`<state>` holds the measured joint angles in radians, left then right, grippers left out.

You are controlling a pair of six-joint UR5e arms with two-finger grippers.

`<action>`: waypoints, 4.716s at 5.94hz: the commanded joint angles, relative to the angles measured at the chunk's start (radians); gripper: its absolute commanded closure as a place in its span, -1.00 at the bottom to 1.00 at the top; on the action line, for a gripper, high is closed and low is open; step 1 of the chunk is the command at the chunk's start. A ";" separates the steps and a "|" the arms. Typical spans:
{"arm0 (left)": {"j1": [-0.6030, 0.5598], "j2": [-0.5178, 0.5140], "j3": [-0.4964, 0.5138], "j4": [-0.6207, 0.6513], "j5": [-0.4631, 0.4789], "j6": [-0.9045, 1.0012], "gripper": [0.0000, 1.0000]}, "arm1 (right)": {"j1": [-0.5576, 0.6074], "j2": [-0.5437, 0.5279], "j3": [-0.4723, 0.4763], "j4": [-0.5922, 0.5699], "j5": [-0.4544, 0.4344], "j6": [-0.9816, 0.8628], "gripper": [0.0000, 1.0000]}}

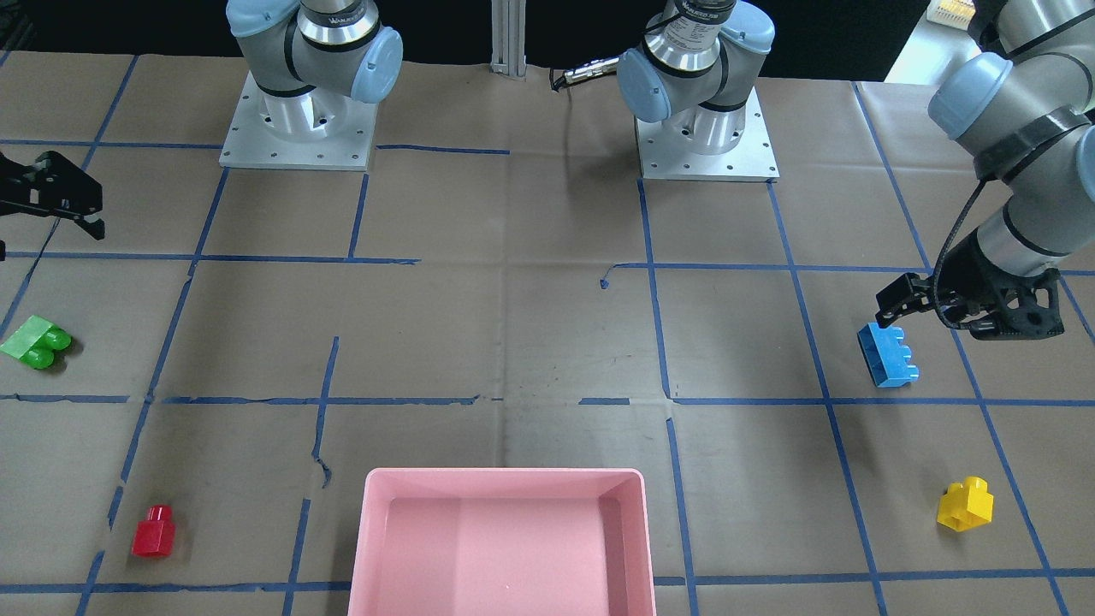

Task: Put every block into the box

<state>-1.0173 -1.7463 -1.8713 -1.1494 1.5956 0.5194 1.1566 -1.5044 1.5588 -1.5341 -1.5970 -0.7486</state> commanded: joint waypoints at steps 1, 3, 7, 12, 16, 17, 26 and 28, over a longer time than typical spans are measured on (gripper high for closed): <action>0.058 -0.077 -0.057 0.072 0.003 0.004 -0.80 | -0.089 0.021 0.061 -0.122 -0.024 -0.337 -0.99; 0.118 -0.130 -0.065 0.094 0.000 0.022 -0.80 | -0.138 0.061 0.157 -0.353 -0.038 -0.690 -0.99; 0.117 -0.209 -0.066 0.198 -0.003 0.022 -0.80 | -0.262 0.212 0.316 -0.674 0.024 -0.888 -0.99; 0.105 -0.216 -0.063 0.198 -0.005 0.022 0.50 | -0.287 0.348 0.322 -0.770 0.003 -0.940 -0.99; 0.002 -0.157 -0.048 0.186 -0.051 0.008 1.00 | -0.319 0.346 0.369 -0.764 -0.012 -1.002 -0.99; -0.004 -0.144 -0.045 0.186 -0.089 -0.004 1.00 | -0.321 0.348 0.369 -0.768 -0.021 -1.031 -0.99; -0.696 -0.482 0.673 0.111 -0.160 -0.821 1.00 | -0.238 0.264 0.235 -0.618 0.051 -0.790 0.14; -0.696 -0.492 0.673 0.108 -0.149 -0.805 -0.99 | -0.102 0.259 0.073 -0.504 0.052 -0.572 0.16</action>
<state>-1.7110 -2.2334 -1.2042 -1.0399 1.4430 -0.2888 0.9912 -1.2425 1.7118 -2.0975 -1.5485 -1.4372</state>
